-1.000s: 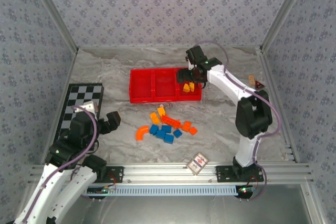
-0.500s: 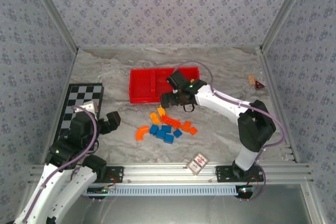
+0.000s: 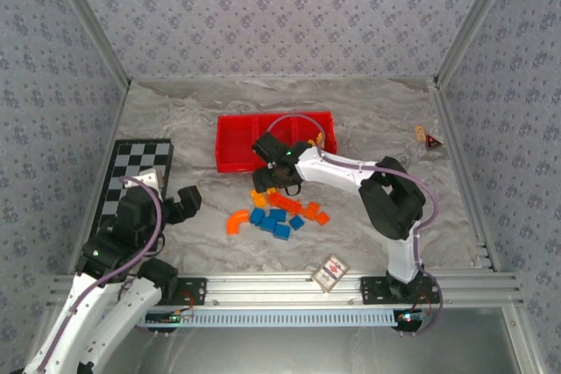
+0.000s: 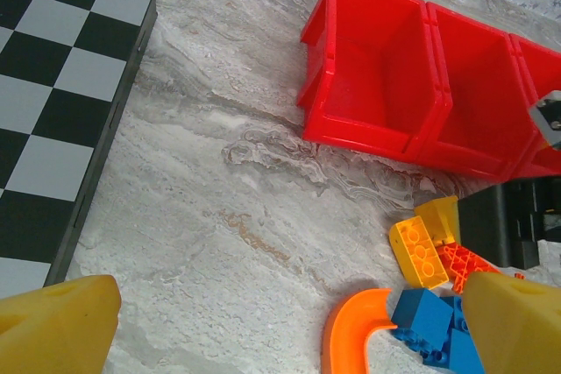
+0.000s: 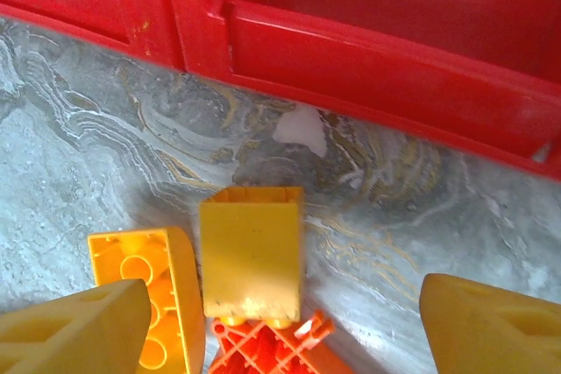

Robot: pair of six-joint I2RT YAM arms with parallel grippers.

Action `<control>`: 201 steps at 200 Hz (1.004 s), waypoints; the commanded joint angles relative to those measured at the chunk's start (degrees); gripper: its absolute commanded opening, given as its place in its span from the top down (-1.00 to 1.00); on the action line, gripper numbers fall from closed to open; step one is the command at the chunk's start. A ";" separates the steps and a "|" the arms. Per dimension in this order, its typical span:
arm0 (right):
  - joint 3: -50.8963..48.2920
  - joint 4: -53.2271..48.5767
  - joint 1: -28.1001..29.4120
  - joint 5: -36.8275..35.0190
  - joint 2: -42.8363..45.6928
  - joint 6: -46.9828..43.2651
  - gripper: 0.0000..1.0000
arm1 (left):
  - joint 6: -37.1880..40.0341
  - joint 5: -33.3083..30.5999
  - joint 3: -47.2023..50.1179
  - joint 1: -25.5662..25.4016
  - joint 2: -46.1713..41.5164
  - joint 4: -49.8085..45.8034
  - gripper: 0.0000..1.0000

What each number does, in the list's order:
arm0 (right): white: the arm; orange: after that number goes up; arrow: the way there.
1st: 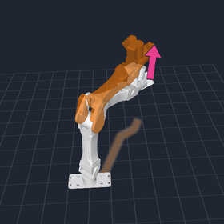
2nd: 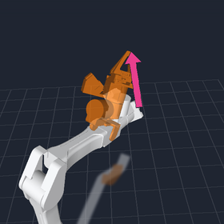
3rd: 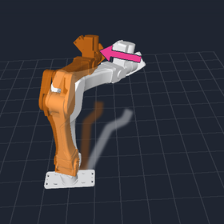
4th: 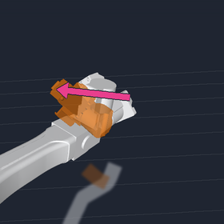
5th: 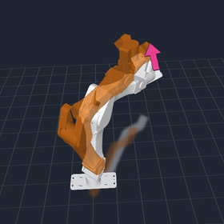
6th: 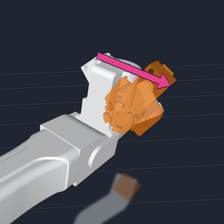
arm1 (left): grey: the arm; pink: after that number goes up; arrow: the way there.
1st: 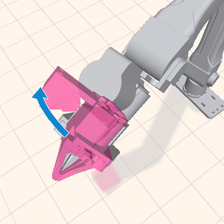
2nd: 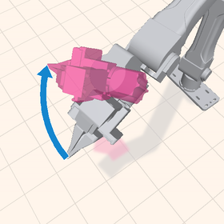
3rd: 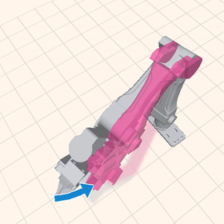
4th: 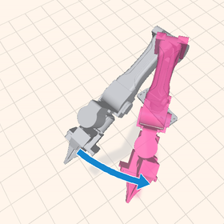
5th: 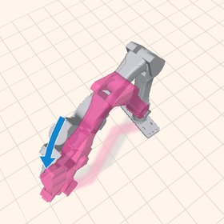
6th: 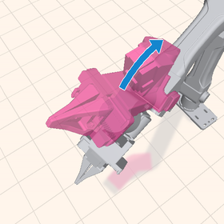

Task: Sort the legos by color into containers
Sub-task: Pick up the lego from the center of the table.

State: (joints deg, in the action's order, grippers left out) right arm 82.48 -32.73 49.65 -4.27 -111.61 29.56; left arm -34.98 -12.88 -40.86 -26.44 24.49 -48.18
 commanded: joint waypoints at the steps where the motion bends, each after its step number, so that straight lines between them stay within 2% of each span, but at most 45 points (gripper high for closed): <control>1: 2.94 -1.24 0.27 1.92 -2.56 -1.20 -0.54 | 1.34 0.18 0.08 -0.46 -0.58 0.63 -0.99; 123: 8.67 -8.01 0.80 -1.44 -7.90 -4.73 -0.06 | 1.14 -0.13 0.08 -0.55 -1.11 0.46 -1.00; 175: 9.37 -8.67 0.72 -2.49 -8.79 -5.21 0.03 | 1.14 -0.15 0.08 -0.63 -1.29 0.48 -1.00; 201: 9.87 -9.22 0.74 -2.80 -8.79 -5.60 0.19 | 1.14 -0.21 0.08 -0.63 -1.29 0.46 -0.99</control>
State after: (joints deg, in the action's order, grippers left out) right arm 90.19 -39.55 50.28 -5.43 -119.81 24.84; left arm -34.98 -12.88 -40.86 -26.76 23.88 -48.18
